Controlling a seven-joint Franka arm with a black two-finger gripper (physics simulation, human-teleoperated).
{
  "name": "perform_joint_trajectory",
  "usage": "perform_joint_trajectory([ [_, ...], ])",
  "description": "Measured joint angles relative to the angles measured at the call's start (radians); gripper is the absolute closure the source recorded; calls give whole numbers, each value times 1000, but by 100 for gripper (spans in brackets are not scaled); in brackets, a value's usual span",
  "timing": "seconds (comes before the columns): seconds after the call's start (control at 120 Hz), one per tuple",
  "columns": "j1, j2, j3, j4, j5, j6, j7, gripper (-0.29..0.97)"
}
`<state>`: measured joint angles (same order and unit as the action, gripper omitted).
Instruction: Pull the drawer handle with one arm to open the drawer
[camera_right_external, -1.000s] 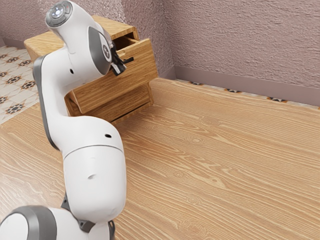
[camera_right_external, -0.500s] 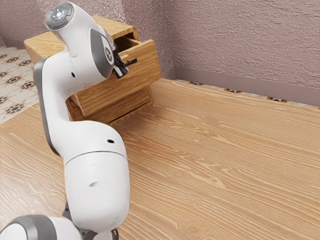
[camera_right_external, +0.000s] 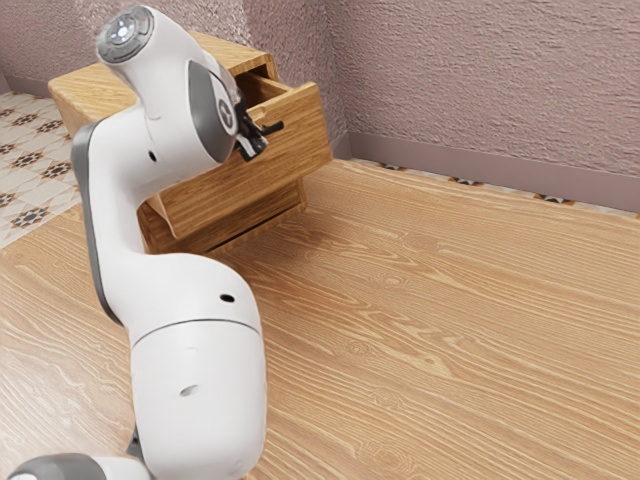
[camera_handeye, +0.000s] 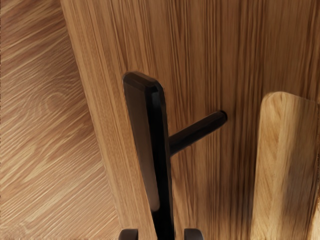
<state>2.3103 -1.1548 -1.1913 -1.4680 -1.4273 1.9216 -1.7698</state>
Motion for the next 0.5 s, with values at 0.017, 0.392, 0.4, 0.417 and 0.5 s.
perform_joint_trajectory([
  [0.017, -4, 0, 0, -3, 0, 1, 0, 66],
  [0.392, -54, -3, 7, -35, 12, 23, -2, 66],
  [0.4, -55, -3, 7, -35, 12, 23, -2, 66],
  [0.417, -56, -3, 7, -36, 12, 24, -2, 66],
  [0.5, -59, -6, 7, -47, 12, 28, -2, 66],
])
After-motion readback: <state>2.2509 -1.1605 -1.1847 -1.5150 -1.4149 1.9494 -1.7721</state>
